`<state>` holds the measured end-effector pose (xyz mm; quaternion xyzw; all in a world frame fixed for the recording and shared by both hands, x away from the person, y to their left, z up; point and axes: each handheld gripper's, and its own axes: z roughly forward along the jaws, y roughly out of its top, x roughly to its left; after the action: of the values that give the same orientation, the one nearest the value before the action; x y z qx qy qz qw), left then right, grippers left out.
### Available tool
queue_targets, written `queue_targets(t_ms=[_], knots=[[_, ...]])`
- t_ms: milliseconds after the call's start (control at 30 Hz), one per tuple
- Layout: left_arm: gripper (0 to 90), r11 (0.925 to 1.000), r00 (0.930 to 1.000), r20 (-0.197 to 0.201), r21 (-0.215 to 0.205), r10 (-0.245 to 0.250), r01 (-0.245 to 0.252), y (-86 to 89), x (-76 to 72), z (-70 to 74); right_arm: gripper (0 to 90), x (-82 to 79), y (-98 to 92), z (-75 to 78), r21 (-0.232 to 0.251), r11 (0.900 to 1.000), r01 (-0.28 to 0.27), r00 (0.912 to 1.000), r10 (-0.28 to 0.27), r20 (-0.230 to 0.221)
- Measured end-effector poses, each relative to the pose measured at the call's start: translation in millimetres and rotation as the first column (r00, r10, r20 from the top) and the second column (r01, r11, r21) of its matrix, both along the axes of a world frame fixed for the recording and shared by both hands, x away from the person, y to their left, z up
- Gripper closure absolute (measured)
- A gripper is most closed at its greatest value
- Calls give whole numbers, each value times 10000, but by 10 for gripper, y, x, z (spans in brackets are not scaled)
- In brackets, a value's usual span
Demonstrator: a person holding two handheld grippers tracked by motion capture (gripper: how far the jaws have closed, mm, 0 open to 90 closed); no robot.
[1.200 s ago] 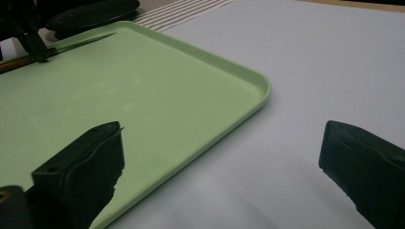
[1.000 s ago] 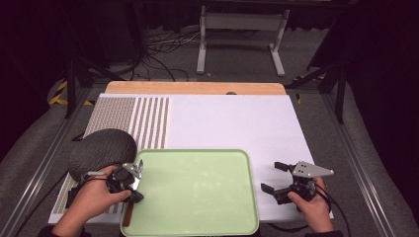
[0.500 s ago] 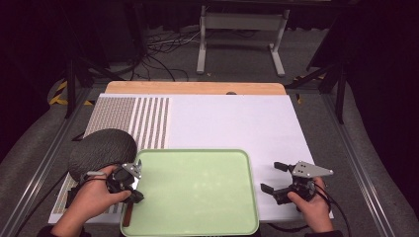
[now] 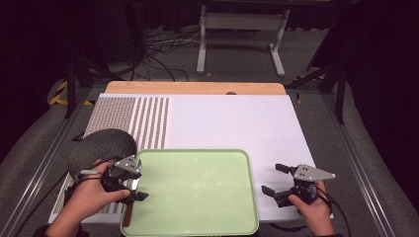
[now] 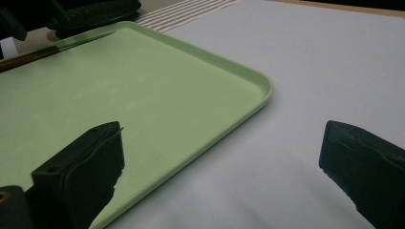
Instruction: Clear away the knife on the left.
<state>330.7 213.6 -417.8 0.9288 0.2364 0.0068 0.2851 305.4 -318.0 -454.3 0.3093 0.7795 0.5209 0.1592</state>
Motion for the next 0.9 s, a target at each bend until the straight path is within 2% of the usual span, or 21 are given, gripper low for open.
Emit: queue_targets(t_ms=[33,133,200,267,333,433,500,533,600,667,733,767,800,833,867,900], knots=[[198,10000,10000,0,0,0,0,0,0,0,22,0,0,0,0,10000,0,10000,0,0],[166,9986,9990,430,-516,103,-81,81,-18,19,22,-2,-8,13,29,10000,80,9999,-81,91],[146,9960,9960,847,-868,267,-193,141,-42,33,22,-2,-6,17,30,10000,94,9999,-94,145],[126,9920,9931,1090,-1222,437,-302,191,-69,35,24,-4,-7,22,40,9999,124,9997,-125,225],[102,9879,9878,1427,-1495,626,-410,241,-97,17,24,-11,-18,34,76,9998,188,9992,-191,341],[86,9816,9732,2101,-1831,929,-542,305,-138,-11,24,-15,-35,50,172,9995,264,9985,-272,475],[77,9745,9643,2408,-2170,1098,-568,349,-160,-17,24,-18,-42,55,232,9993,298,9982,-310,517],[70,9671,9586,2565,-2478,1234,-582,382,-178,-19,23,-18,-45,55,234,9992,314,9981,-326,532],[68,9577,9499,2832,-2836,1325,-491,431,-204,-18,23,-20,-49,57,267,9990,352,9978,-366,560],[61,9427,9407,3055,-3312,1476,-404,495,-242,-30,23,-22,-50,63,300,9989,364,9974,-382,608],[55,9316,9323,3259,-3622,1570,-303,546,-274,-46,23,-26,-53,68,321,9987,388,9969,-409,667],[50,9253,9310,3265,-3781,1630,-295,570,-290,-57,23,-26,-54,68,337,9986,399,9968,-421,673],[46,9253,9310,3265,-3781,1630,-295,570,-290,-57,23,-27,-55,68,357,9985,408,9968,-431,678],[45,9151,9278,3314,-4024,1715,-255,622,-322,-81,23,-28,-56,69,368,9984,422,9966,-447,692],[44,9118,9234,3402,-4100,1776,-243,659,-339,-97,23,-28,-58,69,374,9984,423,9965,-448,712],[43,9118,9234,3402,-4100,1776,-243,659,-339,-97,23,-28,-58,69,374,9984,423,9965,-448,712]])
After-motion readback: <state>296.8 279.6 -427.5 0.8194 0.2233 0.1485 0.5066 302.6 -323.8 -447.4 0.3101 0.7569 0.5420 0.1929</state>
